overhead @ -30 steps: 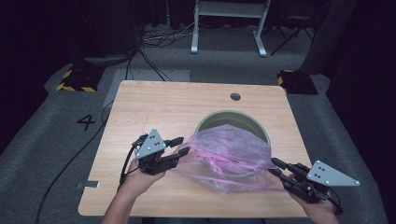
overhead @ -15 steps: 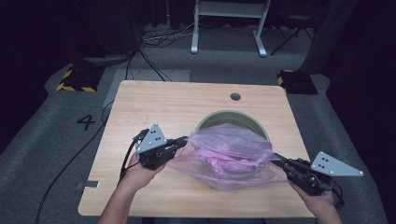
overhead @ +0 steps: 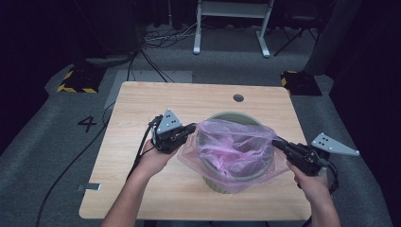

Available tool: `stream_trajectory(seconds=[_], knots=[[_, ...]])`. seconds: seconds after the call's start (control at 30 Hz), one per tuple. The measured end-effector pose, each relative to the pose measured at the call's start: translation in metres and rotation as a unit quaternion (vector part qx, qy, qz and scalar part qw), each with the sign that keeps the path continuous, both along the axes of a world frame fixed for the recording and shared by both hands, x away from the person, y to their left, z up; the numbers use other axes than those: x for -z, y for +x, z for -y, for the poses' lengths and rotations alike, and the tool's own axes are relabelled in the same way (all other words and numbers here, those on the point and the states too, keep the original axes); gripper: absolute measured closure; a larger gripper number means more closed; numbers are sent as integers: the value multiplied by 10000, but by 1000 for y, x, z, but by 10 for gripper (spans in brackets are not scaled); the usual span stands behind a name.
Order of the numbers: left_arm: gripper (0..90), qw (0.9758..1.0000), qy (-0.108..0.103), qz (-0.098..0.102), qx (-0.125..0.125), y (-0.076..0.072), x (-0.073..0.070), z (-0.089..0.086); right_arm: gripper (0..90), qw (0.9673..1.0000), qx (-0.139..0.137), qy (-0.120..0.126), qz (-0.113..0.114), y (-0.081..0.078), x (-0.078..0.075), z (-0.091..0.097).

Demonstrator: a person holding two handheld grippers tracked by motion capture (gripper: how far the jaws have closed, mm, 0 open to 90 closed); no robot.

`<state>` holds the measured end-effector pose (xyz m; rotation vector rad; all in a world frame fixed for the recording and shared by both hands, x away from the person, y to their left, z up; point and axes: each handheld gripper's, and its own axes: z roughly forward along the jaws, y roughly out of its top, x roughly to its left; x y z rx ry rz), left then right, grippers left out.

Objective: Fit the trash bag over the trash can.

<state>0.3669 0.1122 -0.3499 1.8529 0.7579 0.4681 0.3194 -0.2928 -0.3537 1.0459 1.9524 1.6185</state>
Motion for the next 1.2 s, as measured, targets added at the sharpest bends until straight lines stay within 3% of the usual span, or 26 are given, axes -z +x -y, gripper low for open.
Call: stream_trajectory(seconds=[0.23, 0.3, 0.6, 0.8, 0.97, 1.17, 1.2], knots=[[900, 9994, 25, -104, -315, 19, 0, 0, 871, 9990, 426, -134, 51, 19, 1, 1], [900, 9991, 23, -189, -390, 26, 2, 0, 852, 9992, 396, -28, -42, 24, 3, 1], [900, 9972, 119, -444, -586, 45, 19, 6, 900, 9976, 536, -110, -429, 53, 16, -1], [899, 9977, 78, -444, -500, 52, 29, 9, 900, 9967, 561, -11, -579, 63, 32, -1], [900, 9972, -107, -512, -526, 60, 34, 13, 900, 9956, 605, 72, -714, 74, 42, -2], [900, 9939, -7, -965, -535, 73, 53, 20, 900, 9924, 695, -19, -1017, 87, 58, -6], [900, 9941, 24, -965, -500, 72, 57, 21, 900, 9916, 718, 0, -1080, 87, 63, -5]])
